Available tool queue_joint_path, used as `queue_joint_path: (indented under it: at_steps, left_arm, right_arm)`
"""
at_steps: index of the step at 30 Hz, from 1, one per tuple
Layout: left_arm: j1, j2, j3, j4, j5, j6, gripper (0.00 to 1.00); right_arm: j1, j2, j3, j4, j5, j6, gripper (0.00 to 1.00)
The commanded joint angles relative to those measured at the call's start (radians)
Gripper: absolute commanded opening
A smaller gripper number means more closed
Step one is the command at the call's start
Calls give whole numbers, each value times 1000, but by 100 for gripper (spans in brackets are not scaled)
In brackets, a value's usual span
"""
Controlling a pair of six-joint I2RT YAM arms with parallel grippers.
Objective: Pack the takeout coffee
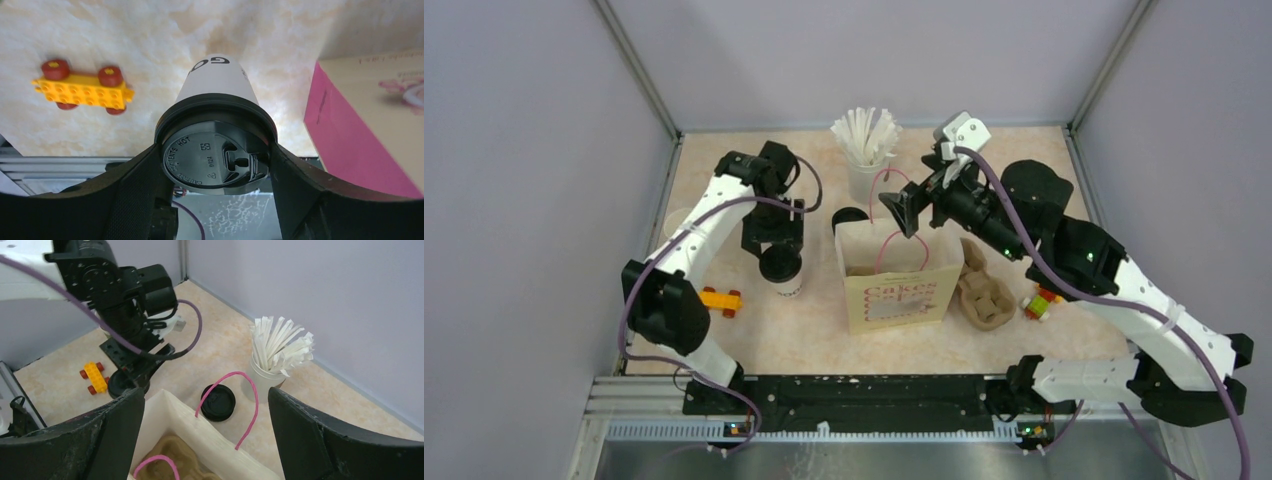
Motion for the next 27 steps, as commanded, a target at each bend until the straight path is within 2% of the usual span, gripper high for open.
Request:
queue_joint_path:
  at_steps: [1,9,20,22,27]
  left_arm:
    - [-52,-114,-122,-22,27,-79,73]
    - [-98,-185,-260,30,3,-126,72]
    - [-102,-280,-395,142,19,-146,74]
    - [-102,-286,-407,144,27,-149,78]
    - [-102,-309,-347,104,65,-140,98]
  right_arm:
    - [12,29,27,50,56,54,91]
    - [11,69,92,-2,53,114,97]
    - [12,66,79,-2,58,162,97]
    - [12,68,76,-1,56,165,97]
    - [11,72,72,-11,28,110,97]
